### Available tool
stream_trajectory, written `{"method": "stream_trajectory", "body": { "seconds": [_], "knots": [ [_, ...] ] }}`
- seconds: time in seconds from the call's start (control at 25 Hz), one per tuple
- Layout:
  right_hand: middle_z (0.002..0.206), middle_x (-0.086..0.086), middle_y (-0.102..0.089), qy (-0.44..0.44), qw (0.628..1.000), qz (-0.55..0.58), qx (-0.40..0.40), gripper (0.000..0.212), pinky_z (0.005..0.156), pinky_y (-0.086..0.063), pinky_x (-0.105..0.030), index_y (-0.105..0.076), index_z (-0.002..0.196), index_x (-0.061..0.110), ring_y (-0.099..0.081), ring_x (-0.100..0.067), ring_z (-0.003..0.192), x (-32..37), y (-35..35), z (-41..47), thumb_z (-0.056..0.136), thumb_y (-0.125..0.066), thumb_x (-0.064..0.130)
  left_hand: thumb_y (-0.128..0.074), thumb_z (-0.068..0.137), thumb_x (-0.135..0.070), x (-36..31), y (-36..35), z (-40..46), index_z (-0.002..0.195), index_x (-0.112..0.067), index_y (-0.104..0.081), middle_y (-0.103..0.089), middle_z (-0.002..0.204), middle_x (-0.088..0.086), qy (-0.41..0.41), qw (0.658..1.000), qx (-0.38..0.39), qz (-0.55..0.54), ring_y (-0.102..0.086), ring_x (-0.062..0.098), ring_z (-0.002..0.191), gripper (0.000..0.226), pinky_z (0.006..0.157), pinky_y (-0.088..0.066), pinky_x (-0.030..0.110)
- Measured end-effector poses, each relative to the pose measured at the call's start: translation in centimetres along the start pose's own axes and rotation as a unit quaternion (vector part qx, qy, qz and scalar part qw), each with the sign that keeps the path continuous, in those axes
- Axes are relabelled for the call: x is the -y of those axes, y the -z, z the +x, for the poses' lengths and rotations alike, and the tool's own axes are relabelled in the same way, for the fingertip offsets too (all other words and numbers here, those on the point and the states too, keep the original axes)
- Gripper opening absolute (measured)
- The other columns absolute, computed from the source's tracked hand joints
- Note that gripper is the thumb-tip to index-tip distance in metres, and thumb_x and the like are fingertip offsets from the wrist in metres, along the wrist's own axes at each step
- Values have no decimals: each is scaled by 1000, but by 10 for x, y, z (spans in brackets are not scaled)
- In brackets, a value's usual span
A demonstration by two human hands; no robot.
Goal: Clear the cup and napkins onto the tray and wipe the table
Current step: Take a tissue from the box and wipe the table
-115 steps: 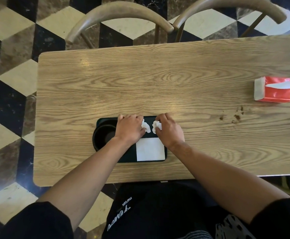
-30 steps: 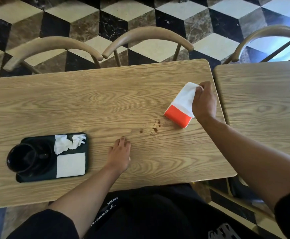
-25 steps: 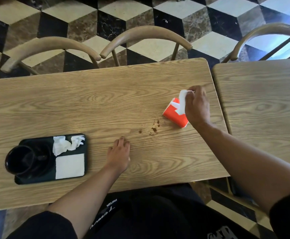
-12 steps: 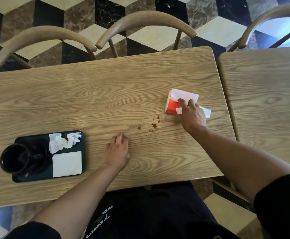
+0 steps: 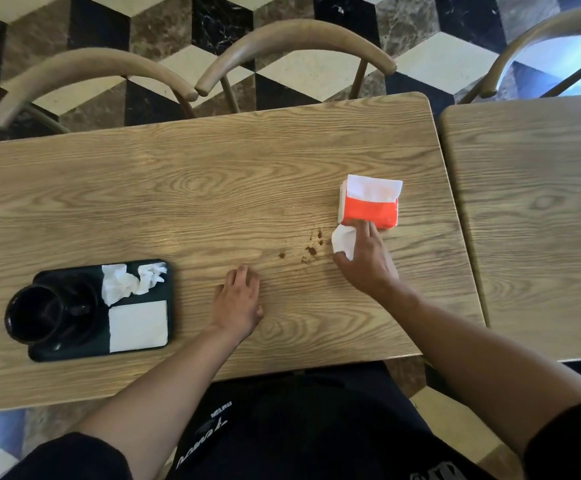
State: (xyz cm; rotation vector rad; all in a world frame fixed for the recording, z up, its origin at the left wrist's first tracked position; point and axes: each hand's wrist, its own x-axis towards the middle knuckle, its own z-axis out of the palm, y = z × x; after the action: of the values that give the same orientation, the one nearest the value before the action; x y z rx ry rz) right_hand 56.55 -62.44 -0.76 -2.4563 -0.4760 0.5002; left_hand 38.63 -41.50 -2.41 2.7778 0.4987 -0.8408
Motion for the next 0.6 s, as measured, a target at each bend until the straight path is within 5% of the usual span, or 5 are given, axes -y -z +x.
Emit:
{"method": "stream_trajectory", "body": {
  "seconds": [0.12,0.24,0.44,0.6],
  "knots": [
    [124,-9,-49,-101,992,77,6,56,91,-40,-35,-46,127,12,-49,-30,115,-3,-13,-12,74,-51,-4,-70,87,-34,3,-1,-1,143,-16,-42,-24,159,10,-9,1000,-11,-7,-30,29,142,65,105,-45,47],
    [119,-11,-46,-170,985,34,16,45,77,-36,-33,-47,126,13,-53,-36,107,-19,-16,-17,83,-49,-1,-69,87,-34,5,-4,0,144,-17,-42,-25,160,10,-12,1000,-15,-9,-30,29,143,65,105,-45,47],
    [115,-9,-44,-107,978,-161,-71,54,86,-40,-43,-52,124,27,-46,-32,103,-29,-23,-27,77,-68,7,-71,85,-36,8,-8,0,143,-15,-44,-30,157,11,-17,999,-27,-2,-33,30,141,66,104,-47,48],
    [102,-7,-47,-59,970,-223,-79,55,80,-37,-40,-59,113,24,-44,-31,93,-24,-26,-30,68,-57,-8,-73,84,-38,10,-8,0,142,-15,-46,-32,155,10,-22,999,-29,1,-35,30,140,68,104,-47,49]
  ]
}}
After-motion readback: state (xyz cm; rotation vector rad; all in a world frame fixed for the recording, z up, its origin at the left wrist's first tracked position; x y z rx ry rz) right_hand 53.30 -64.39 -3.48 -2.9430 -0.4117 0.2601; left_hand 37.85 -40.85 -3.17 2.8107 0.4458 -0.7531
